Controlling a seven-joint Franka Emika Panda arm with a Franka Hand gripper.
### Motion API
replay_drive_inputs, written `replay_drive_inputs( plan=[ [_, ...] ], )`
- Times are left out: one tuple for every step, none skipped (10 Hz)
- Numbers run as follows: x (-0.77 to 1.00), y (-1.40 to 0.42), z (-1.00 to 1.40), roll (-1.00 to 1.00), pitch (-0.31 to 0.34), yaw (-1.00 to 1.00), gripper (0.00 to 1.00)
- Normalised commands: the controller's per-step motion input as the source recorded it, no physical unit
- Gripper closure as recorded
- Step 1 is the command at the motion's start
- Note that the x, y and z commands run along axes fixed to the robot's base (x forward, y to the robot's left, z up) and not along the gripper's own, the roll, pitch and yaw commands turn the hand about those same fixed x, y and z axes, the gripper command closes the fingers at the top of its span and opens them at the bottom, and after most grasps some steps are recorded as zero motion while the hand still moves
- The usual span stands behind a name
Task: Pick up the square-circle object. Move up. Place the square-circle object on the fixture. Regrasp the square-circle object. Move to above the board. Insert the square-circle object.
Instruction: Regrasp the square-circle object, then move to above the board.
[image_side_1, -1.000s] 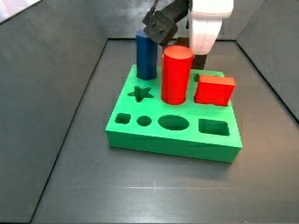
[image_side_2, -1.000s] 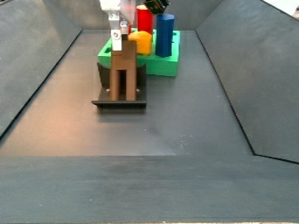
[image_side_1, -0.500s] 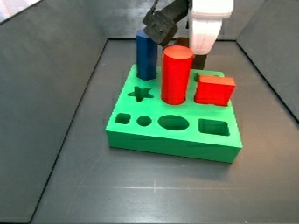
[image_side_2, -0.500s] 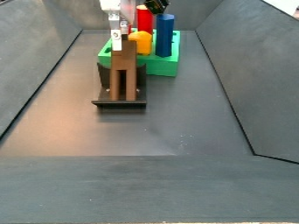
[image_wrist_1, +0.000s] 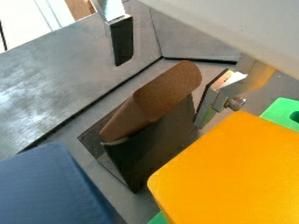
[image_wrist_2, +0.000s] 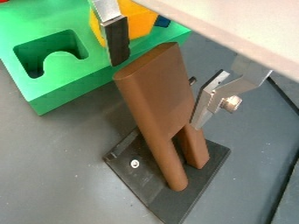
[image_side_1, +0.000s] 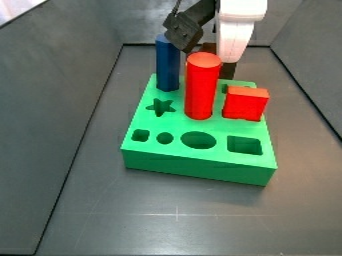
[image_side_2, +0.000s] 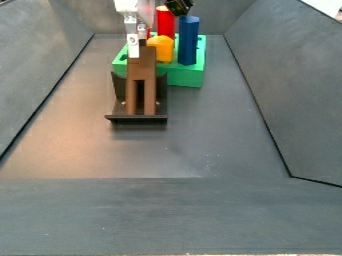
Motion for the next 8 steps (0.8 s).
replay_drive_inputs(
  plan=[
    [0.09, -0.01, 0.00, -0.03, 0.209, 0.07, 0.00],
    [0.09, -0.01, 0.00, -0.03, 0.209, 0.07, 0.00],
    [0.09, -0.01, 0.00, -0.03, 0.209, 0.07, 0.00],
    [0.09, -0.01, 0.00, -0.03, 0.209, 0.07, 0.00],
    [0.09, -0.01, 0.00, -0.03, 0.209, 0.07, 0.00],
    [0.09, -0.01, 0.00, -0.03, 0.209, 0.07, 0.00],
    [0.00, 0.50, 0.17, 0.00, 0.000, 0.00, 1.00],
    [0.35, 0.14, 1.00, -0.20, 0.438, -0.25, 1.00]
  ],
)
